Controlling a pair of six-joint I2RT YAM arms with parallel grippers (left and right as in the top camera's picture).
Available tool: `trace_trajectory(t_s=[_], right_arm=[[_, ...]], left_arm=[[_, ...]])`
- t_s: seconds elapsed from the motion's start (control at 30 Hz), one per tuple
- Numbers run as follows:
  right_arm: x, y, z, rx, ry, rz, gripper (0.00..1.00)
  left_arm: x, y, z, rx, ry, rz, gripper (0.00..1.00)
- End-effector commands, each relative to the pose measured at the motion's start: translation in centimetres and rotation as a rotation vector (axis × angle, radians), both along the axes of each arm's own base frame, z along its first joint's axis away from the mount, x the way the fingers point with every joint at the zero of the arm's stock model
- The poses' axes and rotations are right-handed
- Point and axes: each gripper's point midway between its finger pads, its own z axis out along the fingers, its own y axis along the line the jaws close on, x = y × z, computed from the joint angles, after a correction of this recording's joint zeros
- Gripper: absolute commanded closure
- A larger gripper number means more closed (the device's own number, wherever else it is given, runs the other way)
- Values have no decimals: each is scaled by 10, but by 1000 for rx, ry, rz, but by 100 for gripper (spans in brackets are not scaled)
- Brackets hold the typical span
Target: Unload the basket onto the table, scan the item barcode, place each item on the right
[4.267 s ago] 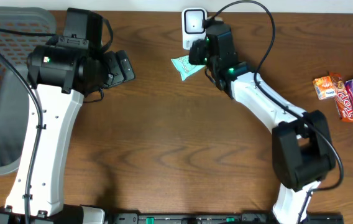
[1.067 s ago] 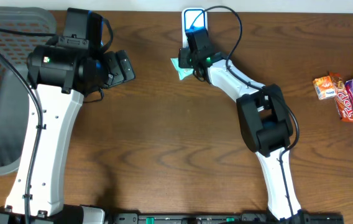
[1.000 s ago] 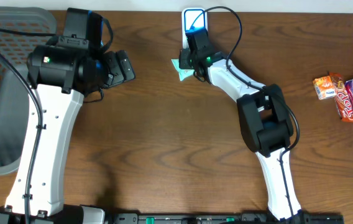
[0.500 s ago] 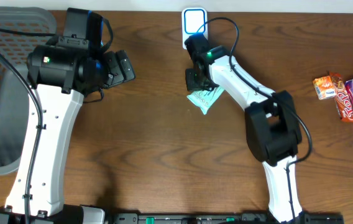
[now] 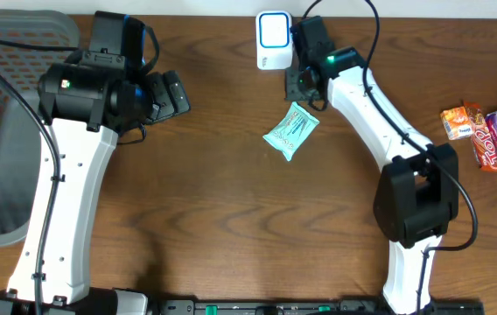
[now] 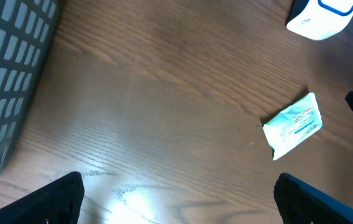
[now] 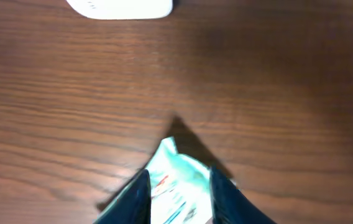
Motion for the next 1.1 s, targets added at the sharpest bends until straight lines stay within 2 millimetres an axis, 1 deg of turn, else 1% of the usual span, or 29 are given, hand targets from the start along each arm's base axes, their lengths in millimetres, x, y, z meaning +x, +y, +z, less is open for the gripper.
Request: trace_trajectory(t_s=[0.0,0.07,0.1,0.13,0.17,0.27,0.33,0.43,0.53,0.63,0.73,0.83,0.93,0.97,1.0,1.07], right_arm=[[4,-5,-22,-44,30,84,84],[6,-3,-37,-4,57,86,85],[7,-1,-44,17,69,91,83],[8,1,-53,40,81,97,78],[9,5,-60,67,91,105,78],[11,14,-81,126,120,138,82],[9,14,-88,129,136,148,82],[0,10,-91,119,178,142,82],[-23,-2,-92,79,273,124,82],[-60,-17,-92,31,425,104,81],[-99,-27,-84,-1,573,95,77],[-122,-33,-69,-27,645,98,73],[-126,-35,-54,-36,634,161,63],[-124,-35,-49,-37,611,199,56],[-118,-34,-45,-38,575,254,40],[-113,-33,-44,-37,545,287,25]], left_arm=[[2,4,-2,18,3,5,2],[2,4,-2,18,3,5,2],[2,4,-2,18,3,5,2],[2,4,-2,18,3,5,2],[2,4,-2,18,3,5,2],[2,4,-2,18,3,5,2],[2,4,-2,18,3,5,2],[2,4,-2,18,3,5,2],[2,4,-2,18,3,5,2],[2,4,-2,18,3,5,2],[2,4,-2,18,3,5,2],[2,4,-2,18,3,5,2],[2,4,-2,18,3,5,2],[2,4,-2,18,3,5,2],[2,4,-2,18,3,5,2],[2,4,-2,18,3,5,2]])
